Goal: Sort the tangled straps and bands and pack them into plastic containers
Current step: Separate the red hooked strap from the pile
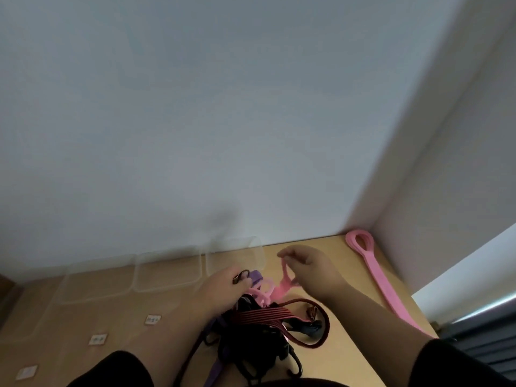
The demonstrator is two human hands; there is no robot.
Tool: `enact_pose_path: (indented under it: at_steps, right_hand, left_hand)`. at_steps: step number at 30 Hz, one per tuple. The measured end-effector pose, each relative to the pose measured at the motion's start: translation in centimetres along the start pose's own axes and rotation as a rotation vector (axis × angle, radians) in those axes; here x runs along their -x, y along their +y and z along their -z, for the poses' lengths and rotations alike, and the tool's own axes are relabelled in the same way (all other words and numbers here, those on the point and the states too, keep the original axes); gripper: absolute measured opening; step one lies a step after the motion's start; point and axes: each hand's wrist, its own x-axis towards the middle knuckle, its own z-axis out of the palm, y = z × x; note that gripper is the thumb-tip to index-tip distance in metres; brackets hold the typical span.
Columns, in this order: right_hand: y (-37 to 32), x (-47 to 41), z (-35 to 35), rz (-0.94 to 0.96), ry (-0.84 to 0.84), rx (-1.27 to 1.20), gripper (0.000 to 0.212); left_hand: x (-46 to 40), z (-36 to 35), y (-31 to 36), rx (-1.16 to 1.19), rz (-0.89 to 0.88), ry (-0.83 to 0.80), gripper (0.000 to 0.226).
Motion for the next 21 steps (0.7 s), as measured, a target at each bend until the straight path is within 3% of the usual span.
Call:
enact_pose_path:
  at_steps: [2,7,10,14,16,19,21]
  right_hand:
    - [-2.3,0.4,1.4,0.042,0.058,-0.178,0.024]
    - [-9.0,1.6,4.5,0.286,0.187,-0.371,0.03]
    - [-12.6,2.8,6.1,0.445,0.227,-0.402,0.029]
    - [-16.5,4.9,7.9,0.627,0.233,-0.455,0.028]
    - [-18.0,5.7,8.8,0.723,0.251,-0.471,0.029]
    - [-19.6,6.4,10.1,0.777,0.297,-0.552,0.028]
    - [-20.0,6.6,10.8,0.773,0.341,-0.567,0.028]
  left_hand:
    - [0.3,0.0,-0.2,-0.249,-0.01,0.034,0.018]
    - [-0.5,-0.5,-0.5,-0.372,0.035,0.128,0.013]
    - [-0.7,-0.5,0.4,-0.327,-0.014,0.107,0.06]
    - [0.1,0.1,3.7,-0.096,-0.165,0.007,0.082]
    - [0.4,0.5,5.3,-0.028,-0.146,-0.078,0.073]
    - [0.9,0.7,7.3,-0.05,-0.257,-0.234,0.016]
    - [1.0,0.6,7.9,0.09,-0.278,-0.261,0.016]
